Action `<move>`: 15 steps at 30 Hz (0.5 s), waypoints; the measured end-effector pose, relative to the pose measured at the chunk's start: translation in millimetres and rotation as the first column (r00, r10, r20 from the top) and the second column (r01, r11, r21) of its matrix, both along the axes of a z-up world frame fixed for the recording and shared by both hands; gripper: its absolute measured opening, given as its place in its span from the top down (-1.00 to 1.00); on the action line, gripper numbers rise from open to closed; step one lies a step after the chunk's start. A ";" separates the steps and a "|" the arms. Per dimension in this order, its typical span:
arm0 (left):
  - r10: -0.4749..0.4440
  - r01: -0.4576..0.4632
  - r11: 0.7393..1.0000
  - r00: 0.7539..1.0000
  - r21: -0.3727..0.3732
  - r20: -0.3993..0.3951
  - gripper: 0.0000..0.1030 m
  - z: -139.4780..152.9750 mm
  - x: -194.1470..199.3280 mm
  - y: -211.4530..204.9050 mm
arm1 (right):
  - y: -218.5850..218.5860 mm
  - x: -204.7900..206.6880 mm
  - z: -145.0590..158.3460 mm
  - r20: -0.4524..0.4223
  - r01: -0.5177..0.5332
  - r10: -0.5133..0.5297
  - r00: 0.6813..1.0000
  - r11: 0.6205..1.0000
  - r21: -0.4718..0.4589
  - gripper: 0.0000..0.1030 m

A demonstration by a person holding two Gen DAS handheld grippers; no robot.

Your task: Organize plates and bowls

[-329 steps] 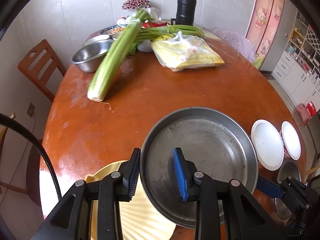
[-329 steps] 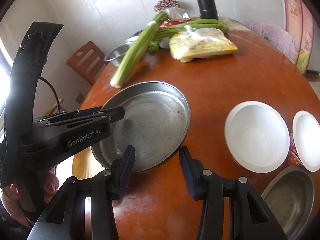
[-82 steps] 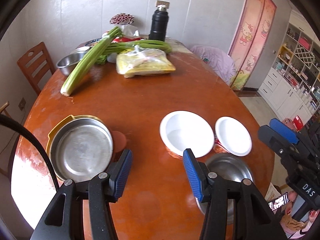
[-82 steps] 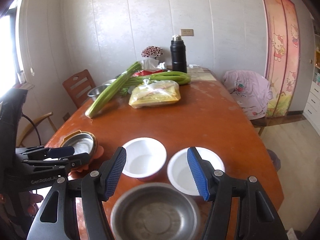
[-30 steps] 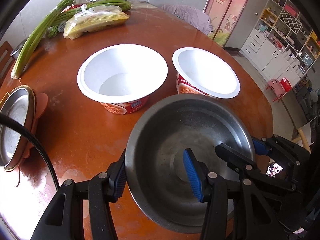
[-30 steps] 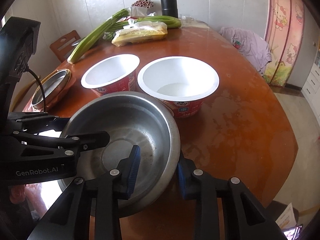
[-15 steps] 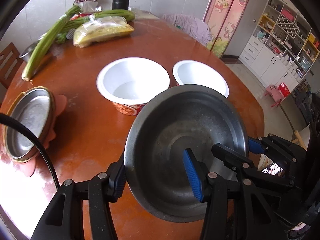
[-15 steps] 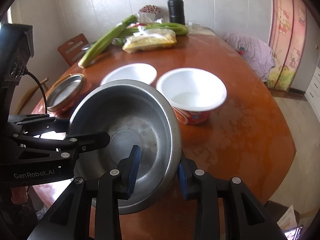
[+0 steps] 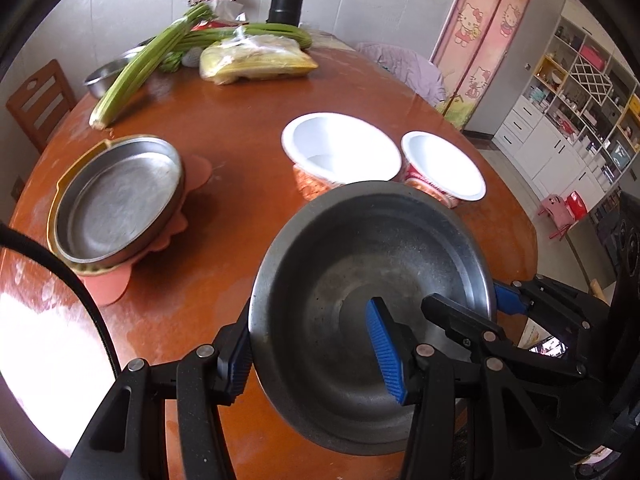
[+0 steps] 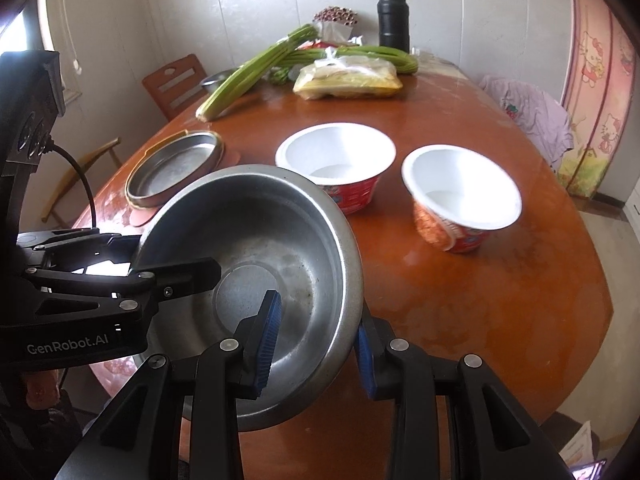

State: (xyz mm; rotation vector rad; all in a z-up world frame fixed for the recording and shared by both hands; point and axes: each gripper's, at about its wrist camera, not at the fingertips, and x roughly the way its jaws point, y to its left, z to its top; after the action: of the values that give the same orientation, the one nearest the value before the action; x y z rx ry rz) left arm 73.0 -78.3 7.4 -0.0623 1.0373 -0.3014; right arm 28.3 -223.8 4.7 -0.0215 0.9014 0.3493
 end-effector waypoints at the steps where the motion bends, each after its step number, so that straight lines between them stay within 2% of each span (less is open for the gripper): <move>1: 0.001 -0.001 1.000 1.000 0.004 -0.001 -0.02 -1.5 0.4 2.0 | 2.9 -0.6 -0.4 0.001 -0.001 0.001 1.000 1.000 -0.003 0.29; 5: 0.004 -0.004 1.000 1.000 0.007 -0.012 -0.02 -9.1 4.2 7.1 | 9.3 -1.5 -3.3 -0.018 0.006 -0.006 1.000 1.000 0.000 0.29; 15: -0.054 0.055 0.998 0.997 0.039 -0.046 -0.02 -27.6 13.4 -1.7 | 9.7 0.0 -5.0 -0.030 0.064 -0.065 0.997 0.998 -0.014 0.28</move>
State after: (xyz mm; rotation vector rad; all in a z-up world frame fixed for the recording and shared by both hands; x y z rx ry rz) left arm 86.4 -80.0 -20.2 -0.0045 1.0910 -0.3297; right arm 28.2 -214.1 -0.3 0.0013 0.9325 0.2844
